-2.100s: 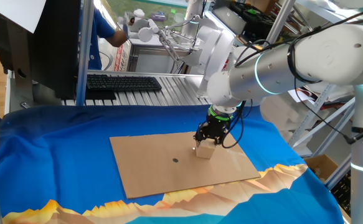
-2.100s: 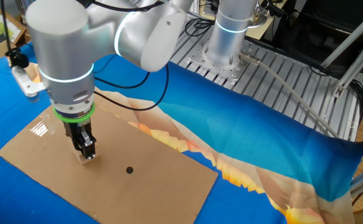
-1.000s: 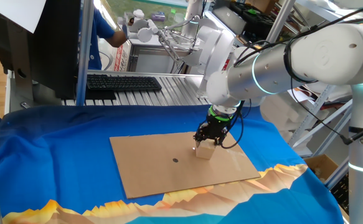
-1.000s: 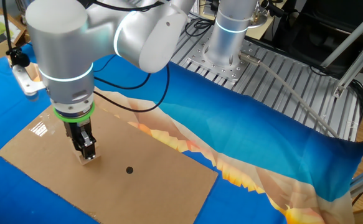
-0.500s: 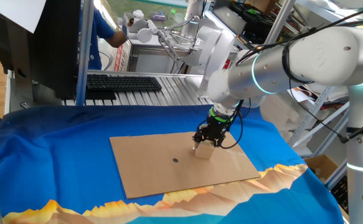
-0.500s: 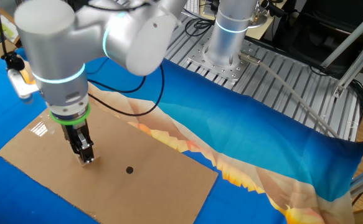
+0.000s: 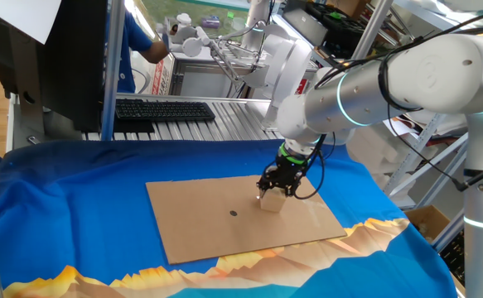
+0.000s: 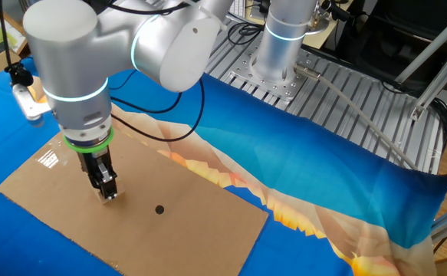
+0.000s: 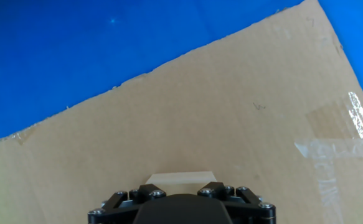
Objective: Hold a small block with the gripper and sweep it from left to right on the table
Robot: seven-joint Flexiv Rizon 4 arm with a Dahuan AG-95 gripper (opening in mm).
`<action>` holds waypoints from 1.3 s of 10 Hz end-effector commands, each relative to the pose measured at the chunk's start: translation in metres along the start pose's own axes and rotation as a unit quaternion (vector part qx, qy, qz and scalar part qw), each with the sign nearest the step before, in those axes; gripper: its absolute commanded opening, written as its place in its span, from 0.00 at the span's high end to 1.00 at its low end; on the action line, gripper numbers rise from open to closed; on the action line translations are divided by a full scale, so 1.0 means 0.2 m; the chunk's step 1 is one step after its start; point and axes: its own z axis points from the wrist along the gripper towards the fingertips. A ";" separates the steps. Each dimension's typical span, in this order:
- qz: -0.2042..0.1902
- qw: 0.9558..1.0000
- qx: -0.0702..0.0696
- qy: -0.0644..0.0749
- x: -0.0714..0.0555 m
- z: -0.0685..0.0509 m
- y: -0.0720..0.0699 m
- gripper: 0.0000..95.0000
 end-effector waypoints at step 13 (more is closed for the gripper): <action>0.002 1.000 -0.007 0.005 0.02 -0.02 0.01 0.40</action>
